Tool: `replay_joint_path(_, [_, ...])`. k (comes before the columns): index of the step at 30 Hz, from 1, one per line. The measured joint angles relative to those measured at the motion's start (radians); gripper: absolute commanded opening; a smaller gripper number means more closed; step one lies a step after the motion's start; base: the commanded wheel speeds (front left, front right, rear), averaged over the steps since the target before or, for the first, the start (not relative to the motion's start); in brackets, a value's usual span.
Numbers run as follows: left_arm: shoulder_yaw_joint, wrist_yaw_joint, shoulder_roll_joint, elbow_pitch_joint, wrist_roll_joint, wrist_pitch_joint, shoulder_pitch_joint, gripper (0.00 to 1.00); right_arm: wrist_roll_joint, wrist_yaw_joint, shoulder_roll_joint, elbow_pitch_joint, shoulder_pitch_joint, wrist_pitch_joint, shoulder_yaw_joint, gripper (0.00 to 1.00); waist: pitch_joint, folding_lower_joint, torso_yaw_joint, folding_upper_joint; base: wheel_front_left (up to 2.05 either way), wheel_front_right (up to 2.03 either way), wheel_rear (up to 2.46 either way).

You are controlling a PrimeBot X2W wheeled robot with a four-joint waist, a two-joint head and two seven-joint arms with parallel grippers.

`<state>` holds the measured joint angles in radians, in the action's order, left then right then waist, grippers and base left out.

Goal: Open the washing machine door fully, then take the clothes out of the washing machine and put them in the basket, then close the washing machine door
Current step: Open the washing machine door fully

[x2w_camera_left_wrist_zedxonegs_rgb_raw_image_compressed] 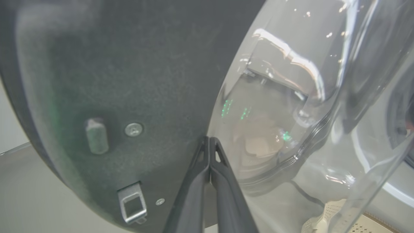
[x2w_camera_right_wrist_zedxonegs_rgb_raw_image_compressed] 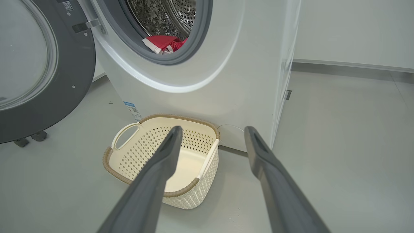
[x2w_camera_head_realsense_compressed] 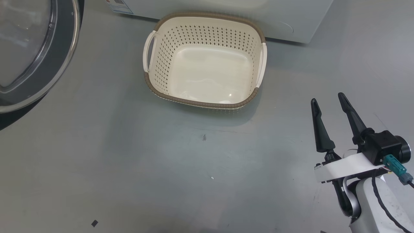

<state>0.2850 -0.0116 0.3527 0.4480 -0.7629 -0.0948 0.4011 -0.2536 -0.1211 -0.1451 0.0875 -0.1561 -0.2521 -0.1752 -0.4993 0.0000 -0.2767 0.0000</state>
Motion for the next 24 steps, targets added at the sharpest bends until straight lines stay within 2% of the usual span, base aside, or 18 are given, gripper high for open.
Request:
replay_joint_path(14, [-0.059,0.044,-0.016,0.085,0.045,-0.040,0.012,0.00,-0.020,0.000,0.018,0.053,0.000,0.000,0.001,1.00,0.078,0.0000,-0.018,0.0000,0.00,0.00,0.00])
replay_joint_path(24, [-0.127,0.072,-0.025,0.099,0.093,-0.062,-0.029,0.00,-0.050,0.000,0.039,0.103,0.002,0.000,-0.002,1.00,0.178,0.0000,-0.014,0.0000,0.00,0.00,0.00])
